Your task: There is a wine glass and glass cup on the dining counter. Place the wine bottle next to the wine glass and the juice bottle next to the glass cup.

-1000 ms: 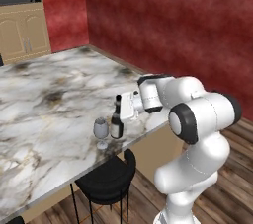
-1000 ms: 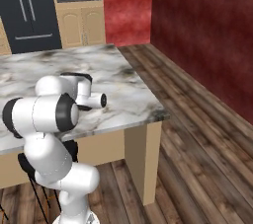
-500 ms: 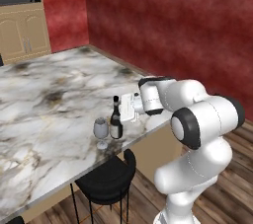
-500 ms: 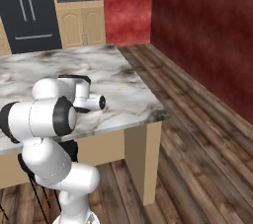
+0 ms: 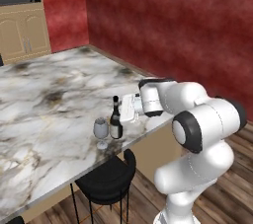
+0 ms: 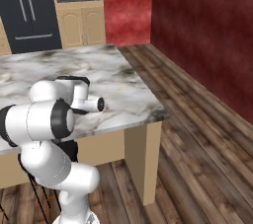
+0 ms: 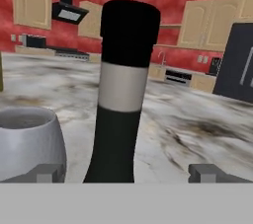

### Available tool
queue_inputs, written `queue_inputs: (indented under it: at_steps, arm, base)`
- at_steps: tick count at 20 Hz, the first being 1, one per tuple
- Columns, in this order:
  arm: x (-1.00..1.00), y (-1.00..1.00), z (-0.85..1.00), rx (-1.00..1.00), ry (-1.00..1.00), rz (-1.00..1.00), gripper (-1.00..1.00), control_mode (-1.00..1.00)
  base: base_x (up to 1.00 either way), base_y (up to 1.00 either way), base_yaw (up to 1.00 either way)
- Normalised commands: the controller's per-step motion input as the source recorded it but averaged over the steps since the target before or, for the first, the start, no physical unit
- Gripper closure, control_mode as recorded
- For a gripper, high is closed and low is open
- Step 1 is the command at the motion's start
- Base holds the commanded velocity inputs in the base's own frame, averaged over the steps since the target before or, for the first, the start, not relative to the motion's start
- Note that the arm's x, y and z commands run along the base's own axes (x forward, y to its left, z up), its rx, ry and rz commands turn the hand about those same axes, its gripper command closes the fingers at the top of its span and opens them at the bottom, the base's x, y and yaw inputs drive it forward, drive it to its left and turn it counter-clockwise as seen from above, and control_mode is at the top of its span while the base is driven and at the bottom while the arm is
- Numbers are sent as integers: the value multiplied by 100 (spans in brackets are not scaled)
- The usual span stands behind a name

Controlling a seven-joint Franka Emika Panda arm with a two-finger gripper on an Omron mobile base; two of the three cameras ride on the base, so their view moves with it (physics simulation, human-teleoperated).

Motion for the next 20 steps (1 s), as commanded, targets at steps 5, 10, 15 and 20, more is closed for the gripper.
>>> queue_inputs:
  at_steps: [5,10,15,20]
  arm:
    - [-21,-10,5,1,0,-7,-100,-100]
    - [-26,-7,9,1,0,-8,-100,-100]
    - [-28,-5,19,1,0,-9,-100,-100]
    - [-35,-9,31,0,8,-20,-100,-100]
  base:
    - [0,0,0]
    - [0,0,0]
    - [0,0,0]
    - [0,0,0]
